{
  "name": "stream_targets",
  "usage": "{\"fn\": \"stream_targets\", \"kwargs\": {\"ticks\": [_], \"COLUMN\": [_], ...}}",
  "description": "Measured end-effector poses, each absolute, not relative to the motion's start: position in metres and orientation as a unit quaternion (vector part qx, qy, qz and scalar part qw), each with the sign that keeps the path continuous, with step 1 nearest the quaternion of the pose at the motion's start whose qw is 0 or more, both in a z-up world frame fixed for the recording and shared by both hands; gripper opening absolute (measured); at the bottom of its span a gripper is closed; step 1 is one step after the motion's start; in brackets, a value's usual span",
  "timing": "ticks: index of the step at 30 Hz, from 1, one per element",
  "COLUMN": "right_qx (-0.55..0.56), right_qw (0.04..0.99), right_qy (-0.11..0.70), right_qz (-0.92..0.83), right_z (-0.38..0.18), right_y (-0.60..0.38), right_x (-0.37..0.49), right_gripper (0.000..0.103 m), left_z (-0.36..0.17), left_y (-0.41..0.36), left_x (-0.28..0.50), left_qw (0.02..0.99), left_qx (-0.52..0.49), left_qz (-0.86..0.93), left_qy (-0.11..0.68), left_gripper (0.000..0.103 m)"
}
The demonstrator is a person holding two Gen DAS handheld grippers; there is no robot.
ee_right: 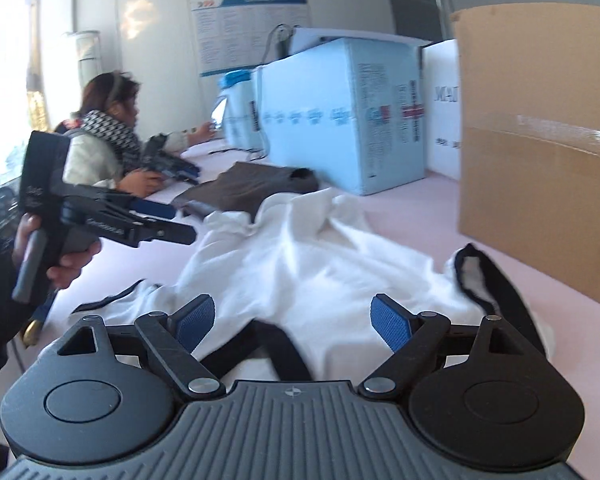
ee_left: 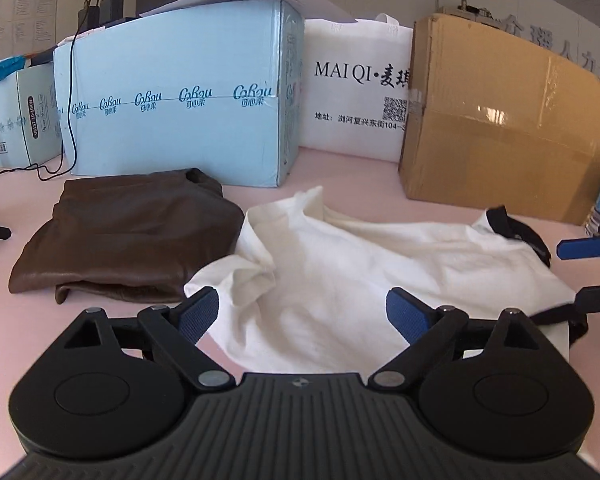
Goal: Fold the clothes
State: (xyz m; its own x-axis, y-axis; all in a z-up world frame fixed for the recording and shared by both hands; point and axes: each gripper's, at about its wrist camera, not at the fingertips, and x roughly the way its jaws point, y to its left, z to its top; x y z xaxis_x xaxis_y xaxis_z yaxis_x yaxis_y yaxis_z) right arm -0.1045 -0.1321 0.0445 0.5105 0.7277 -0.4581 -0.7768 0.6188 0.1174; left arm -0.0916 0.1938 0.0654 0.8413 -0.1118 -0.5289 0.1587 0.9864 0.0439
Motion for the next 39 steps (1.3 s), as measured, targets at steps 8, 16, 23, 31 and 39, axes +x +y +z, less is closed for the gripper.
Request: {"fn": "stream_targets", "kwargs": {"ticks": [8, 16, 23, 31, 39], "right_qx": [-0.089, -0.076, -0.056, -0.065, -0.084], "right_qw": [0.86, 0.857, 0.868, 0.875, 0.886], "right_qy": [0.301, 0.295, 0.29, 0.266, 0.191], "right_qz": [0.403, 0.415, 0.4, 0.399, 0.413], "right_z": [0.006, 0.002, 0.002, 0.006, 0.025], "right_y": [-0.158, -0.143, -0.147, -0.15, -0.149], "right_x": [-0.122, -0.121, -0.119, -0.126, -0.157], "right_gripper": [0.085, 0.083, 0.043, 0.005, 0.003], "left_z": [0.037, 0.015, 0.015, 0.021, 0.033], "left_y": [0.18, 0.176, 0.172, 0.155, 0.162], "left_x": [-0.15, -0.153, -0.151, -0.165, -0.173], "left_qw": [0.936, 0.931, 0.938, 0.944, 0.945], "left_qx": [0.162, 0.061, 0.019, 0.004, -0.016], "left_qz": [-0.082, -0.128, -0.109, -0.092, -0.076], "left_qy": [0.301, 0.336, 0.328, 0.318, 0.316], "left_gripper": [0.09, 0.09, 0.059, 0.012, 0.012]}}
